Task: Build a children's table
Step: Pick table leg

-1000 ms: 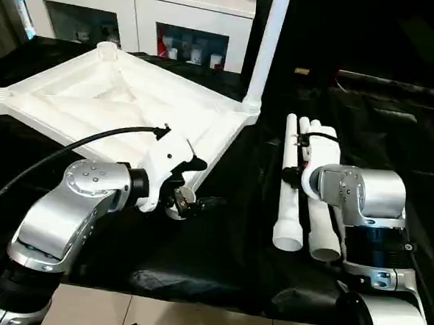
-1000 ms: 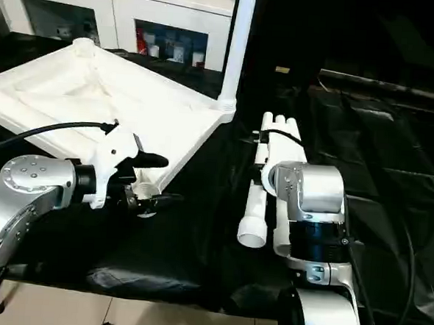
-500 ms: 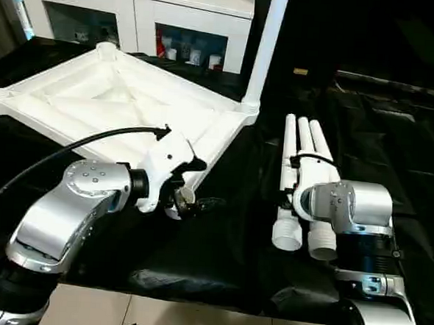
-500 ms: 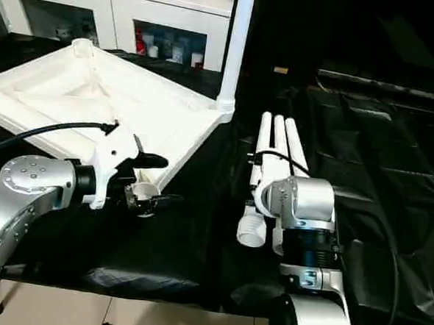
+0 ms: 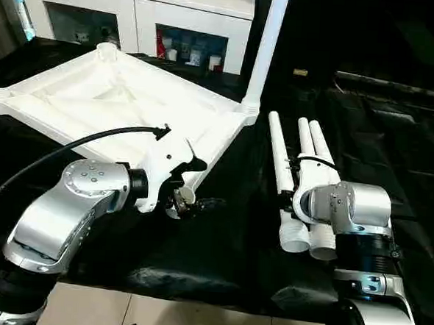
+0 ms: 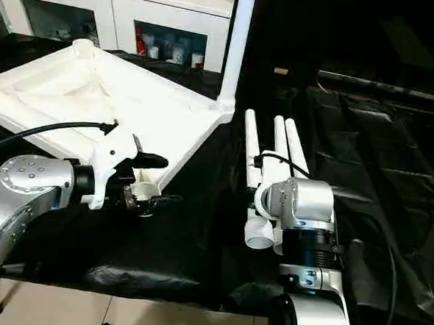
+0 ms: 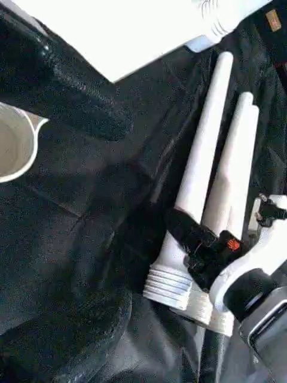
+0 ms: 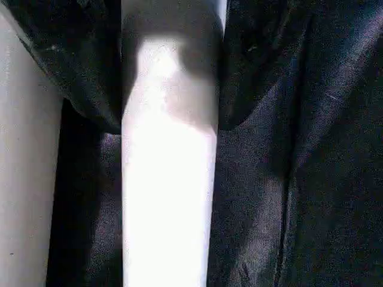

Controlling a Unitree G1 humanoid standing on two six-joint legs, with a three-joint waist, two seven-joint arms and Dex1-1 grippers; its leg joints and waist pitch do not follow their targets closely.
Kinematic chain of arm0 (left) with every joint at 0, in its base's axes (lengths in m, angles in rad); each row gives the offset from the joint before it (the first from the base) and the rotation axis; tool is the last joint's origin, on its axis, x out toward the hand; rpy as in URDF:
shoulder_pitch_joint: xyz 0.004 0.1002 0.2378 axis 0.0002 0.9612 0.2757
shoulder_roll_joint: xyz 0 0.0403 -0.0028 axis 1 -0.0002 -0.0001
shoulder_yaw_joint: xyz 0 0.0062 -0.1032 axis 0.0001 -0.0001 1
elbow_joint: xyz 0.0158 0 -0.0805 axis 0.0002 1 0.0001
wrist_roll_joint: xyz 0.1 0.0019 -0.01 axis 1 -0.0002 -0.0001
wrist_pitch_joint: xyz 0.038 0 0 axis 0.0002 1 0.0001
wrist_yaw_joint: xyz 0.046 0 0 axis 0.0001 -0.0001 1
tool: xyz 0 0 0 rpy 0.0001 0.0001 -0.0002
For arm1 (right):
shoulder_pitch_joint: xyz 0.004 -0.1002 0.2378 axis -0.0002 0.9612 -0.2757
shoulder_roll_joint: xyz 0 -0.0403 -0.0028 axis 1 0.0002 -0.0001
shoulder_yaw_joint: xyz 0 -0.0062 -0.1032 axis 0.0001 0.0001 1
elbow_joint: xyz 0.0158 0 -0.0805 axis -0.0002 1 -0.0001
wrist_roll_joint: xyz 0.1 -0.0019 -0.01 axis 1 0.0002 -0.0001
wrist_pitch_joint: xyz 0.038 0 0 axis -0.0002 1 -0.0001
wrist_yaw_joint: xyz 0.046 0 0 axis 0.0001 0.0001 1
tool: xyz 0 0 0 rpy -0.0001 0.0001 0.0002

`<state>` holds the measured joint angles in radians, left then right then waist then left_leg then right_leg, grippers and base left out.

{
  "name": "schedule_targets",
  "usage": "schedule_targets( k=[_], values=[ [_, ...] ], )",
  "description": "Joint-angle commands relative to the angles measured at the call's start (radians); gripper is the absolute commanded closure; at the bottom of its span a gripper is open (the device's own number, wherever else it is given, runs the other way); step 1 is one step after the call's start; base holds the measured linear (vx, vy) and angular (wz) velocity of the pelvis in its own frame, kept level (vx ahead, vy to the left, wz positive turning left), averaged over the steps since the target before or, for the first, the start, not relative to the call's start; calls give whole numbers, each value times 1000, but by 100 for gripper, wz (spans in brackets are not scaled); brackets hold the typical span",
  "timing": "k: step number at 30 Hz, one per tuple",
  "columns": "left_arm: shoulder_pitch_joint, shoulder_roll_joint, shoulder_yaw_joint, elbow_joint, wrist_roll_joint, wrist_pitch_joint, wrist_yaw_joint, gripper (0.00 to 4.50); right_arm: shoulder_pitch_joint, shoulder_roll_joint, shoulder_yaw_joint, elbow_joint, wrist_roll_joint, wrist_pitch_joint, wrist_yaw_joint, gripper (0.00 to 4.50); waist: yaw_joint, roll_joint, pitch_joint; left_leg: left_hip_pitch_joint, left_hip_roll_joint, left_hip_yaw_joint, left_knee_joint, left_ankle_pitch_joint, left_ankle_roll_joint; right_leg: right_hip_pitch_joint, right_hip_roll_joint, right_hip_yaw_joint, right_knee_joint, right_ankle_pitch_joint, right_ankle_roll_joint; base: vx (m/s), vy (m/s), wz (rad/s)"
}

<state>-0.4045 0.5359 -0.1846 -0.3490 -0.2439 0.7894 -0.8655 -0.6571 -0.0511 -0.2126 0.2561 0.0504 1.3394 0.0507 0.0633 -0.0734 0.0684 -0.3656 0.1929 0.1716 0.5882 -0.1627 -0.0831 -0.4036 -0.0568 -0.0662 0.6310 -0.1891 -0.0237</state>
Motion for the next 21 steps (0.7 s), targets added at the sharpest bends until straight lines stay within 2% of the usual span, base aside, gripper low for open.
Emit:
schedule_targets(
  k=[1,6,11,13,14,15,16,17,19,20,21],
  values=[
    [-7,1,-10,-16,-15,5,9,0,14,1,-21,5,16,-22,-10,260,3,12,-71,15,27,-6,-66,-155,-88,50,-71,55,-72,-207,-78,0,0,0],
    [-8,0,-8,-4,-19,4,8,0,7,7,-38,0,19,-60,-19,261,4,12,-72,14,27,-6,-65,-148,-86,50,-71,56,-71,-196,-79,0,0,0],
    [-1,-19,17,20,-41,3,14,0,-19,25,-106,-35,40,-159,-47,261,4,14,-73,14,26,-5,-65,-150,-87,50,-70,55,-69,-185,-85,0,0,0],
    [-5,-56,48,38,-63,-13,31,0,-31,40,-147,-63,63,-207,-56,261,4,13,-73,14,26,-4,-64,-150,-85,50,-70,56,-69,-179,-86,0,0,0],
    [-7,-62,53,41,-66,-16,34,0,-33,41,-150,-66,66,-216,-56,261,4,13,-74,15,26,-4,-64,-152,-84,50,-71,55,-70,-178,-87,0,0,0],
    [-26,-111,92,69,-89,-36,67,0,-38,49,-170,-92,89,-295,-50,261,4,16,-74,14,25,-5,-64,-157,-84,52,-69,54,-70,-173,-89,0,0,0],
    [-32,-125,102,77,-94,-41,76,0,-39,51,-174,-100,95,-317,-47,261,4,14,-74,12,25,-3,-63,-162,-81,52,-72,56,-72,-173,-91,0,0,0],
    [-47,-158,128,98,-108,-52,100,0,-41,54,-183,-116,111,-374,-39,261,7,15,-76,13,26,-4,-62,-160,-77,53,-71,55,-71,-168,-93,0,0,0],
    [-113,-262,214,153,-172,-49,187,0,-34,43,-177,-187,157,-530,45,261,10,13,-77,15,26,-4,-60,-166,-66,53,-71,54,-73,-170,-92,0,0,0],
    [-113,-262,214,153,-172,-49,187,0,-34,43,-177,-187,157,-530,45,261,12,17,-76,13,25,-4,-59,-169,-62,53,-71,53,-73,-163,-96,0,0,0],
    [-144,-305,251,167,-211,-16,221,0,-31,35,-182,-223,179,-545,83,262,10,9,-75,12,26,-5,-60,-166,-55,56,-69,53,-70,-154,-100,0,0,0]
  ],
)
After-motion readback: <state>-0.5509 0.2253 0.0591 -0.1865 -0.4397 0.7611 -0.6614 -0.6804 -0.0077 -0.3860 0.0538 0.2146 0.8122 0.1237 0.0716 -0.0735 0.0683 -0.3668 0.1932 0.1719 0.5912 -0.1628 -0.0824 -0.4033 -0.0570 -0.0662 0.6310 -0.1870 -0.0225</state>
